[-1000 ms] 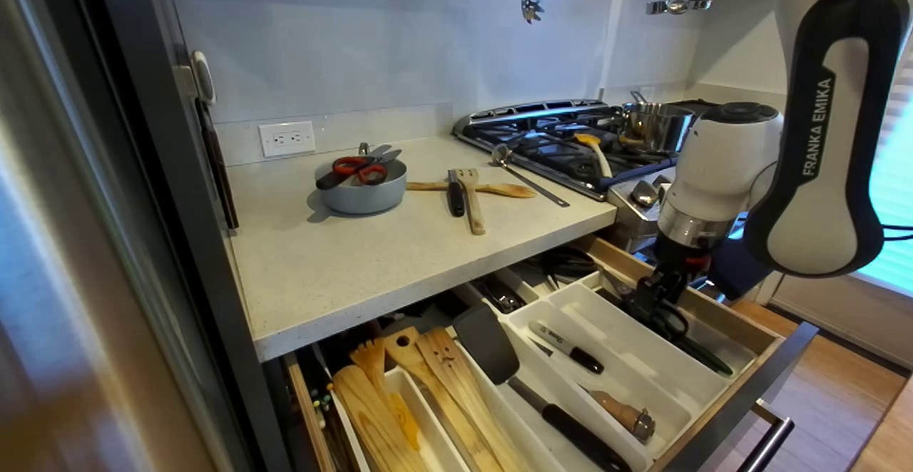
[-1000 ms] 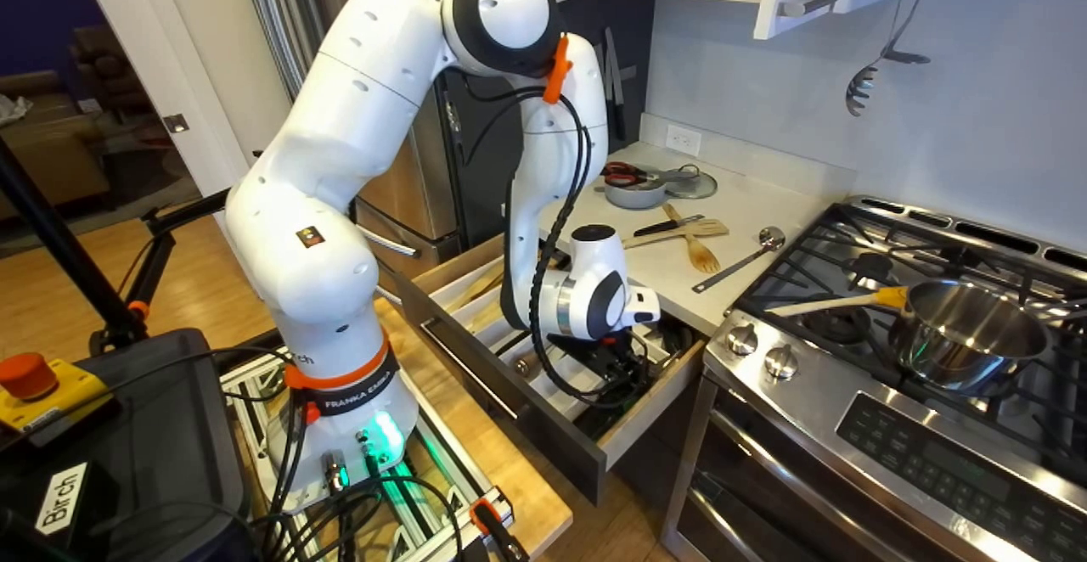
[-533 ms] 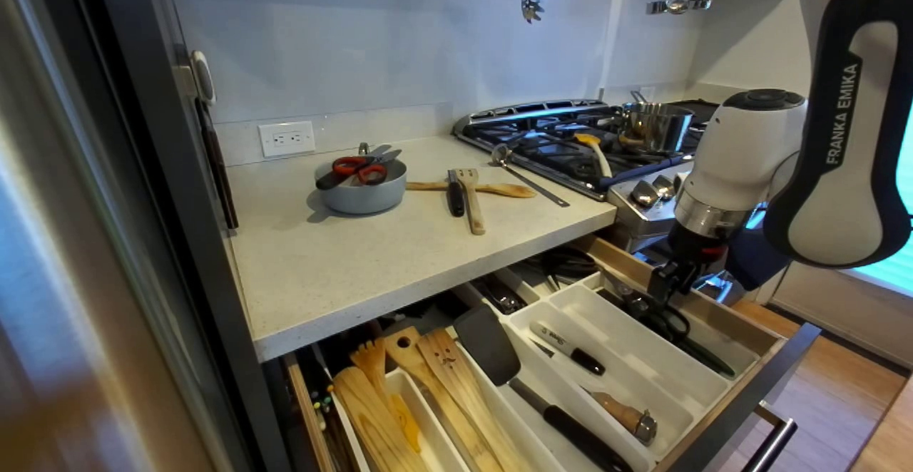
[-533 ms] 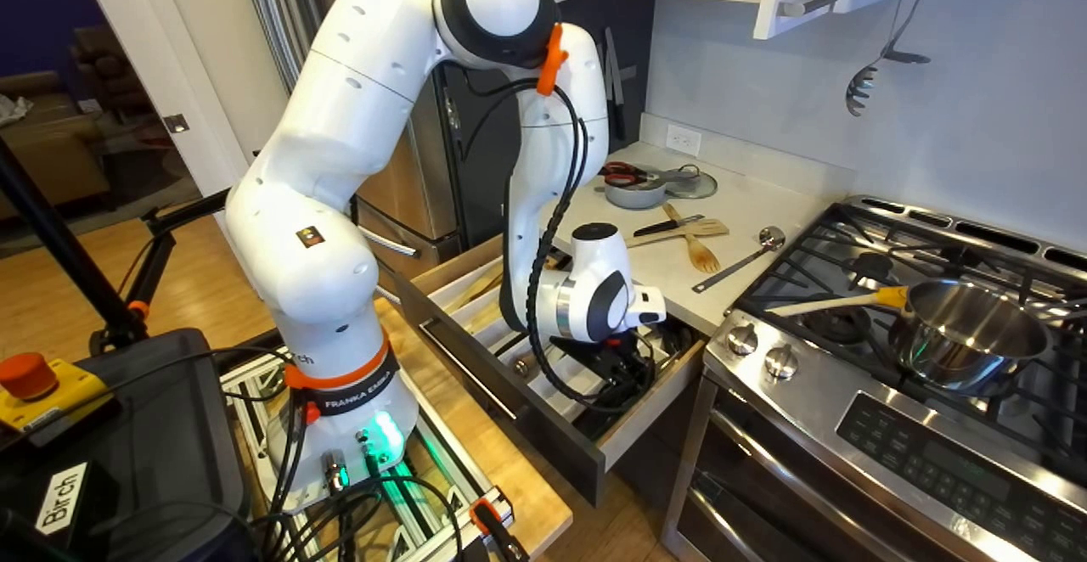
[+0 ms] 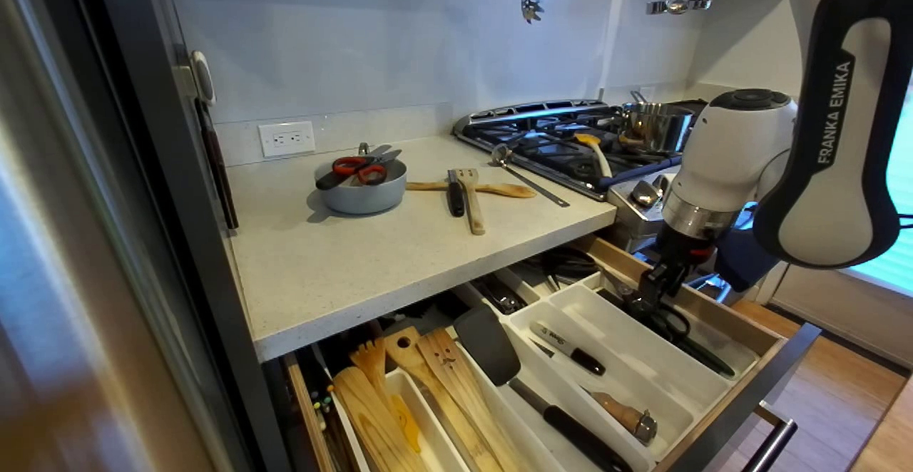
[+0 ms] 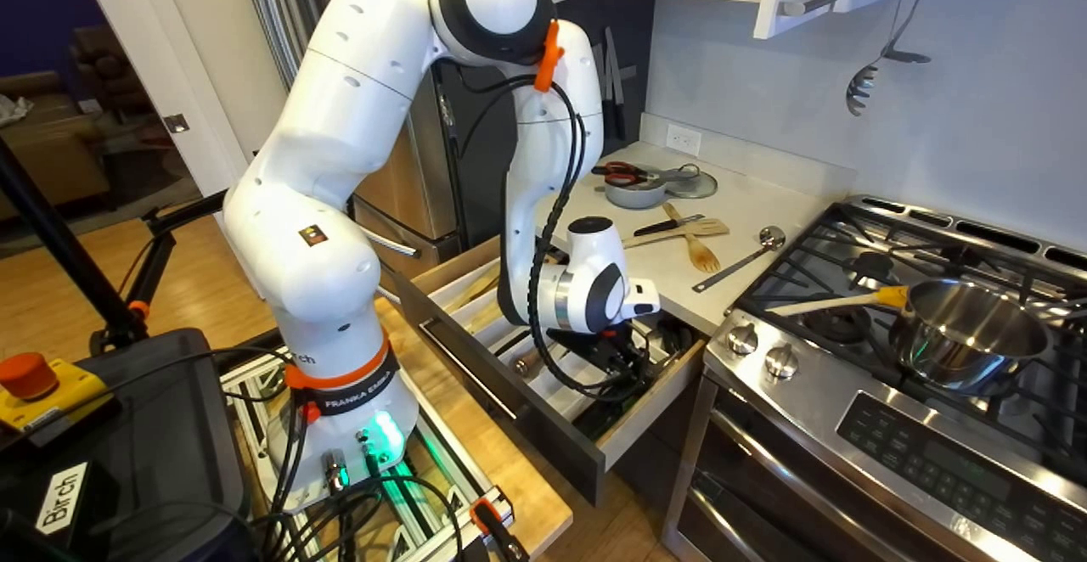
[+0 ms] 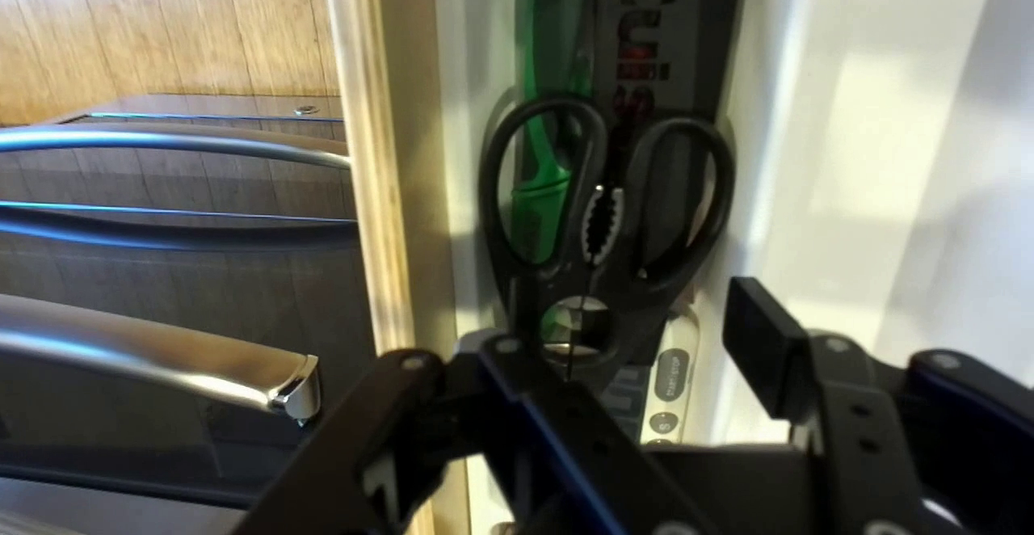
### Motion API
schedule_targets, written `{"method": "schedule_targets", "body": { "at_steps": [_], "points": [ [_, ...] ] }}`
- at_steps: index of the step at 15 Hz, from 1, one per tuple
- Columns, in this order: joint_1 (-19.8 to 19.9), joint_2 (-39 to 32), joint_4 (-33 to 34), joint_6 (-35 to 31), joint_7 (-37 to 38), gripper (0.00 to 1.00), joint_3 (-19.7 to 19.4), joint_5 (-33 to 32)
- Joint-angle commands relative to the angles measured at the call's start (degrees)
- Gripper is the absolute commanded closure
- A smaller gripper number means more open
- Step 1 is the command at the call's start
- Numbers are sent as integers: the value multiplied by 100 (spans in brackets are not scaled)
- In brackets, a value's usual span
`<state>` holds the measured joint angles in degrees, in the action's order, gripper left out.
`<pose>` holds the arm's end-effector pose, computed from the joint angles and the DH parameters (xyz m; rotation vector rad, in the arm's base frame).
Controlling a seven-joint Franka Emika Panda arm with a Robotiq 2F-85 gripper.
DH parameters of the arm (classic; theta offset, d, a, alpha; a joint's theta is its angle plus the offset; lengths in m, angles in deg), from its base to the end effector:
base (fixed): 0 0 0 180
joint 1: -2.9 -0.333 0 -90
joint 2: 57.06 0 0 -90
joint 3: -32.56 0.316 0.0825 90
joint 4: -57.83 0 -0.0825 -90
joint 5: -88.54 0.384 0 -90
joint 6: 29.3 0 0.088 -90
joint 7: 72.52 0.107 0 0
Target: Remove the scissors from the drawer
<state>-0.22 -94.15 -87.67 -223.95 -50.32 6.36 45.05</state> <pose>0.3941 -0.1219 0.0724 2.9799 0.1168 0.2200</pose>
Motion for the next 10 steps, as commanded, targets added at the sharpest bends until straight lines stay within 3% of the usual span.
{"method": "schedule_targets", "body": {
  "at_steps": [1,5,10],
  "points": [
    [73,-74,84,381,23,38,235,-33],
    [295,-125,193,777,25,46,476,32],
    [546,-159,329,1049,12,46,647,80]
  ]
}}
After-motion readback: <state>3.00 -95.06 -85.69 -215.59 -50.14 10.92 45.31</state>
